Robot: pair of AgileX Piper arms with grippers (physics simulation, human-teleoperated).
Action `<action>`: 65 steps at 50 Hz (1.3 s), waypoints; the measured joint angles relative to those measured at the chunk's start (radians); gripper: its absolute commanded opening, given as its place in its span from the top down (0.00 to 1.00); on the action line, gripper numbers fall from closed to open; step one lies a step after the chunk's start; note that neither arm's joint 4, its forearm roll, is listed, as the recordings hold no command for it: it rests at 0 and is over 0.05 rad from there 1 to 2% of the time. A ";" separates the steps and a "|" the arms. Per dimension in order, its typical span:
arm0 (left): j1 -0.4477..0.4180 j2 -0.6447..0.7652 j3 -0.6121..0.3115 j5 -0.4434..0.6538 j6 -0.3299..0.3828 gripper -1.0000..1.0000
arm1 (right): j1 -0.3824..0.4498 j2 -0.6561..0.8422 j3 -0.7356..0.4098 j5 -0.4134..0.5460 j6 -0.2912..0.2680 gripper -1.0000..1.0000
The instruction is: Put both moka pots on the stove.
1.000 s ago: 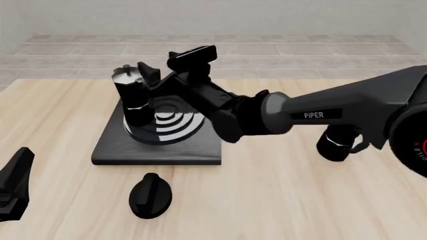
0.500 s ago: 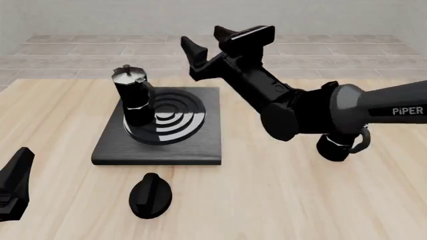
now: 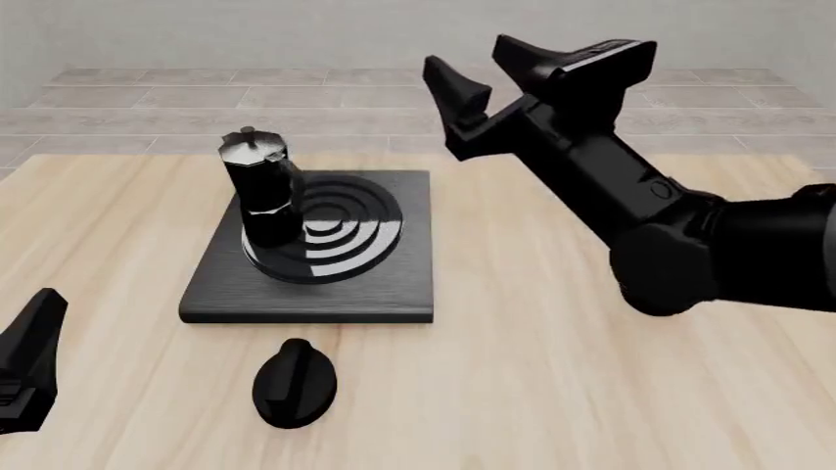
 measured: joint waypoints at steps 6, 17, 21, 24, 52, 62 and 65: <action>0.000 0.000 0.000 0.000 0.000 0.00 | -0.007 -0.063 0.058 0.018 -0.001 0.00; 0.000 0.000 0.000 0.000 0.000 0.00 | -0.047 -0.205 0.165 0.097 -0.006 0.00; 0.000 0.000 0.000 0.000 0.000 0.00 | -0.070 -0.261 0.205 0.138 -0.005 0.00; 0.000 0.000 0.000 0.000 0.000 0.00 | -0.091 -0.308 0.232 0.173 -0.002 0.00; 0.000 0.000 0.000 0.000 0.000 0.00 | -0.292 -0.691 0.384 0.527 0.024 0.00; 0.000 0.000 0.000 0.000 0.000 0.00 | -0.363 -0.775 0.424 0.631 0.032 0.00; 0.000 0.000 0.000 0.000 0.000 0.00 | -0.382 -0.793 0.437 0.655 0.034 0.00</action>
